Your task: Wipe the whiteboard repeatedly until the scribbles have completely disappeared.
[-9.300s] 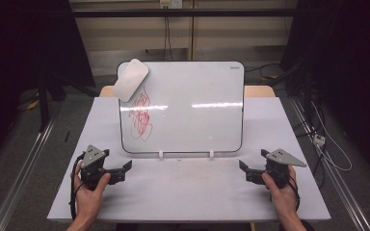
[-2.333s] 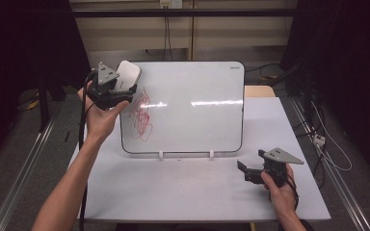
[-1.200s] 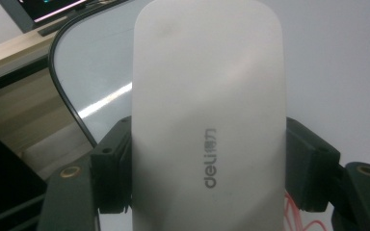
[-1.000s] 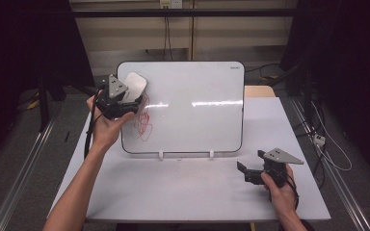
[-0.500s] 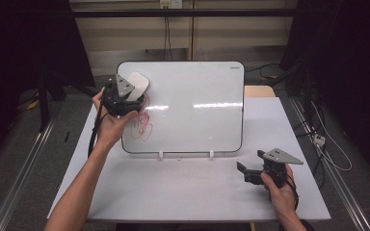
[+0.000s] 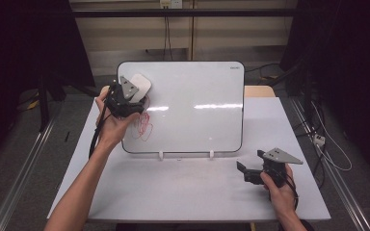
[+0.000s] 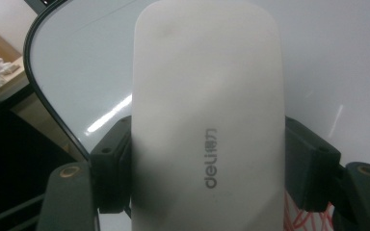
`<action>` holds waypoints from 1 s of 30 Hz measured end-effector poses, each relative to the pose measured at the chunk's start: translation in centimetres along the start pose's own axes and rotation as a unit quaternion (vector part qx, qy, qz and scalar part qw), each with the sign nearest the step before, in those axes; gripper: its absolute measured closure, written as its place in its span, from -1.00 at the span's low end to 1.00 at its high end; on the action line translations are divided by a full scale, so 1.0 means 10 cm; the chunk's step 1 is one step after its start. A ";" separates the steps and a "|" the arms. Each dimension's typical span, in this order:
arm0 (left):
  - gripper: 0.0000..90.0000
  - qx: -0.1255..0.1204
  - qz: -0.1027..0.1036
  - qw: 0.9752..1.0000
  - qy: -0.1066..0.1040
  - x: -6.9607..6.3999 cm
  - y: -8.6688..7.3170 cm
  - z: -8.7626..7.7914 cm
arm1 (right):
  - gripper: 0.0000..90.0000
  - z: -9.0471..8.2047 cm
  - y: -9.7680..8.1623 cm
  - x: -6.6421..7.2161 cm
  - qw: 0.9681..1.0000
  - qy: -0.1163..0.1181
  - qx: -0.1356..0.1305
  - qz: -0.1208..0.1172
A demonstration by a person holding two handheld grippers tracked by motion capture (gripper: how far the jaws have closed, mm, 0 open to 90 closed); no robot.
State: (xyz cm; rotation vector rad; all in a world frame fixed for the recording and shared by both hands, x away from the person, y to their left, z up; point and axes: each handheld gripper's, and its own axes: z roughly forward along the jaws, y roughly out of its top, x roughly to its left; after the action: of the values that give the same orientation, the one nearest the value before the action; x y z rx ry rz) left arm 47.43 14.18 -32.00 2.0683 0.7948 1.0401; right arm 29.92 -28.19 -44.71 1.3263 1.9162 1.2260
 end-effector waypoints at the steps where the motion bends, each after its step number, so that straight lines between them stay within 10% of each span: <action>1: -0.31 -0.002 -0.001 1.000 0.001 0.00 0.00 0.00 | -0.83 0.00 0.00 0.00 1.000 0.000 0.000 0.000; 14: -0.32 -0.002 -0.003 1.000 -0.012 -0.14 -0.07 0.00 | -0.83 0.00 0.00 0.00 1.000 0.000 0.000 -0.001; 30: -0.32 -0.001 -0.045 0.999 -0.022 0.11 0.00 -0.03 | -0.83 0.00 0.00 0.00 1.000 0.000 0.000 0.000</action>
State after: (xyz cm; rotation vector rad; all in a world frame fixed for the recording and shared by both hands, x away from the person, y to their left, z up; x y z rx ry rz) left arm 47.71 15.06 -31.36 2.0267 0.8570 0.9431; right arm 29.98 -28.22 -44.73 1.3260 1.9171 1.2258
